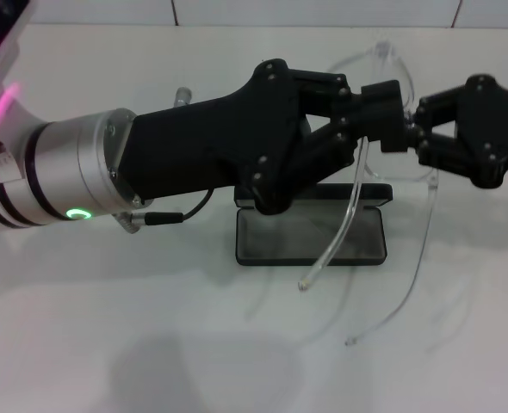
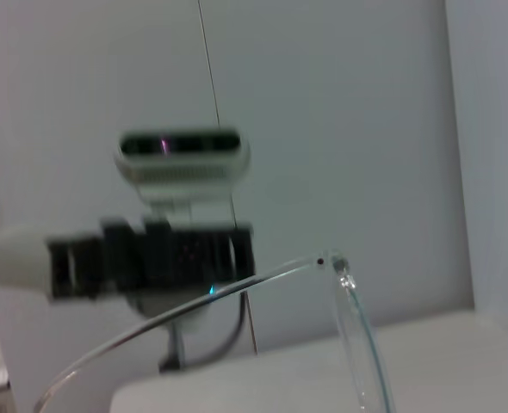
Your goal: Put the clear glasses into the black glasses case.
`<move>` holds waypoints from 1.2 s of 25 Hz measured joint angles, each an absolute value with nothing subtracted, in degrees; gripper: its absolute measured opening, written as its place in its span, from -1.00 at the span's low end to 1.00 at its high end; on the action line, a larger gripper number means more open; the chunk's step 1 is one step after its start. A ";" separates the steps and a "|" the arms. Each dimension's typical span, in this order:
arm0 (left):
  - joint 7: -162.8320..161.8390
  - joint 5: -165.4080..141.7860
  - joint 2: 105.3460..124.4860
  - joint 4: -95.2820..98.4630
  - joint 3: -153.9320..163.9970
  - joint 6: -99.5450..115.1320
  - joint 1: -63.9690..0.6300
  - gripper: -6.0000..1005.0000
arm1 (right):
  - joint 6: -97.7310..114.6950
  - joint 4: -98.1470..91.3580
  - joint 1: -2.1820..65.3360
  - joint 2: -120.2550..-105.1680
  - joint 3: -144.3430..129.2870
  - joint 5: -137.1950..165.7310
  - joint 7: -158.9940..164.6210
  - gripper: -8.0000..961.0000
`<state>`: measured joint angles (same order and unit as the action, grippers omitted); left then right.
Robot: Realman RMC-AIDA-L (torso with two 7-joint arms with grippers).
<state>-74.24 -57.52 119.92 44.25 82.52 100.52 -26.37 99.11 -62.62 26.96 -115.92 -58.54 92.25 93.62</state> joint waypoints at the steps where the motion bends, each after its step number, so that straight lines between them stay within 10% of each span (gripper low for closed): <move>1: -73.59 -57.25 119.91 43.07 82.42 100.51 -26.56 -0.82 | 99.10 -62.54 26.96 -115.92 -58.57 91.26 93.56 -0.73; 30: -68.58 -54.40 119.98 35.56 82.36 97.85 -29.27 -0.83 | 98.63 -62.43 27.07 -115.93 -60.03 88.15 92.56 -0.73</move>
<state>-68.57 -54.40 119.98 35.56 82.36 97.85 -29.27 98.63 -62.43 27.07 -115.93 -60.03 88.15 92.56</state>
